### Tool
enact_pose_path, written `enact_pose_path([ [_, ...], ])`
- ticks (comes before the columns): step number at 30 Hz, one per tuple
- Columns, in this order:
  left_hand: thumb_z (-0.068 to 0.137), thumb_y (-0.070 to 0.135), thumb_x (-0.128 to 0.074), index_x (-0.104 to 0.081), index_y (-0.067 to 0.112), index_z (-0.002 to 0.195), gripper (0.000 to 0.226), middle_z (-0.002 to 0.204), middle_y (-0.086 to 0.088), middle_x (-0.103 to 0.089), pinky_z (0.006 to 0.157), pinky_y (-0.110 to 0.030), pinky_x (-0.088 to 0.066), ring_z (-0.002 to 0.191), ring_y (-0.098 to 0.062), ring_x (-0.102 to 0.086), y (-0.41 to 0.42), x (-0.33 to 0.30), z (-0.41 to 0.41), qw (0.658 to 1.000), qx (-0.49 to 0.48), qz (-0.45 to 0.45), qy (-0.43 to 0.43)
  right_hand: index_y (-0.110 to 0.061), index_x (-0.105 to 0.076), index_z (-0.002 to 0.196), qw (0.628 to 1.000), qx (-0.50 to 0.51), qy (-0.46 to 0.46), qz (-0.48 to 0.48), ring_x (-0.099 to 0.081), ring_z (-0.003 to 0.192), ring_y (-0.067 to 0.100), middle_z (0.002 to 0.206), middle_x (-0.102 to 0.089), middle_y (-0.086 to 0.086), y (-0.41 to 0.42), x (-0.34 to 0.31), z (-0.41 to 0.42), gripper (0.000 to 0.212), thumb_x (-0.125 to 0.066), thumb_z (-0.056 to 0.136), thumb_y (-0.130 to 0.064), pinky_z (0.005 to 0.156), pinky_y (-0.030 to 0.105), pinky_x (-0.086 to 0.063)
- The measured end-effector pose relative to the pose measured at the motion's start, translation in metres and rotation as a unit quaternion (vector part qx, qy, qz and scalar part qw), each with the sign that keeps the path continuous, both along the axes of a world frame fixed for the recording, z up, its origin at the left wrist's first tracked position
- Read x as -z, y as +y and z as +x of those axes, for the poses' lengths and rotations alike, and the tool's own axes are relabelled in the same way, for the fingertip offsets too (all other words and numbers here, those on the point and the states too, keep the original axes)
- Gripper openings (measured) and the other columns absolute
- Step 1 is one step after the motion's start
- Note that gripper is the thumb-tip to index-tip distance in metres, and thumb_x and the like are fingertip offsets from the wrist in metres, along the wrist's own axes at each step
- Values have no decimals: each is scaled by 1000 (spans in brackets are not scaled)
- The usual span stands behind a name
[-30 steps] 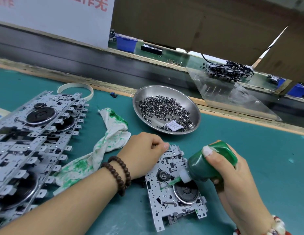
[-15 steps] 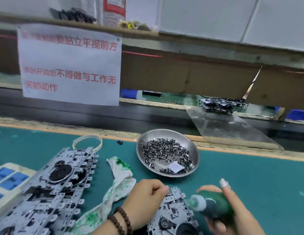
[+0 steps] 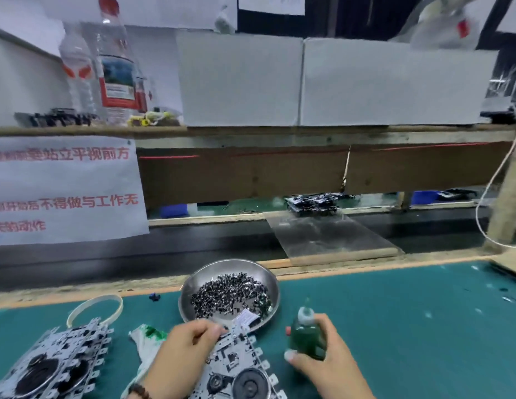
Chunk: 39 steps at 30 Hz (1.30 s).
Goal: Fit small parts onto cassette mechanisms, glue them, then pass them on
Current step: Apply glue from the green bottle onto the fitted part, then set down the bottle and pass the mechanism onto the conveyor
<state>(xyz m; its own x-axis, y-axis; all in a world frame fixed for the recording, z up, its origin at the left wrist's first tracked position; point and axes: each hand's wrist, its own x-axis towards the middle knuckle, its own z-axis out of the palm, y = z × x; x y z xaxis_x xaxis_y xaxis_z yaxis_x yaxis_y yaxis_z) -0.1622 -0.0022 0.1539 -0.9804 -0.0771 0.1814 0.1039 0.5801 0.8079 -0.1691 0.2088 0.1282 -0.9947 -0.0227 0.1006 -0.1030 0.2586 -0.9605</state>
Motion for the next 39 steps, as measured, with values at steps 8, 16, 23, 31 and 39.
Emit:
enact_pose_path([
  [8, 93, 26, -52, -69, 18, 69, 30, 68, -2, -62, 66, -27, -38, 66, -17, -52, -2, -39, -35, 997, 3, 69, 29, -42, -28, 110, 988, 6, -33, 147, -46, 114, 12, 116, -52, -9, 9, 0, 11, 52, -67, 76, -35, 99, 23, -36],
  [16, 95, 26, -48, -65, -4, 81, 37, 58, -9, -45, 48, -15, -35, 47, -15, -40, 30, -90, -85, 995, 58, 29, 73, -29, -54, 108, 979, 39, -68, -190, -58, 73, 8, 91, -70, -12, 45, -65, -7, 22, -55, 91, -15, 55, 20, -40],
  [23, 97, 31, -44, -61, 6, 81, 34, 54, -3, -42, 37, -10, -26, 41, -9, -34, 80, -98, -136, 989, 109, -81, 58, -14, -64, 93, 985, -56, -116, -114, -55, 51, 0, 88, -62, -2, 45, -91, -50, 24, -52, 93, -35, 40, 13, -37],
  [31, 98, 34, -41, -56, 14, 75, 34, 56, 1, -41, 36, -14, -28, 34, -5, -32, 102, -89, -198, 987, 130, -98, -12, -6, -59, 97, 957, -13, -159, -244, -54, 45, 4, 97, -45, 11, 55, -68, -114, 15, -48, 96, -16, 32, 12, -36],
  [39, 98, 28, -41, -45, -1, 125, 40, 99, -12, -60, 67, -33, -54, 71, -18, -61, 102, -59, -222, 981, 86, 40, -169, -1, -49, 116, 967, 72, -158, -187, -47, 62, 13, 102, -40, 14, 66, -52, -190, 22, -44, 98, -14, 31, 12, -35],
])
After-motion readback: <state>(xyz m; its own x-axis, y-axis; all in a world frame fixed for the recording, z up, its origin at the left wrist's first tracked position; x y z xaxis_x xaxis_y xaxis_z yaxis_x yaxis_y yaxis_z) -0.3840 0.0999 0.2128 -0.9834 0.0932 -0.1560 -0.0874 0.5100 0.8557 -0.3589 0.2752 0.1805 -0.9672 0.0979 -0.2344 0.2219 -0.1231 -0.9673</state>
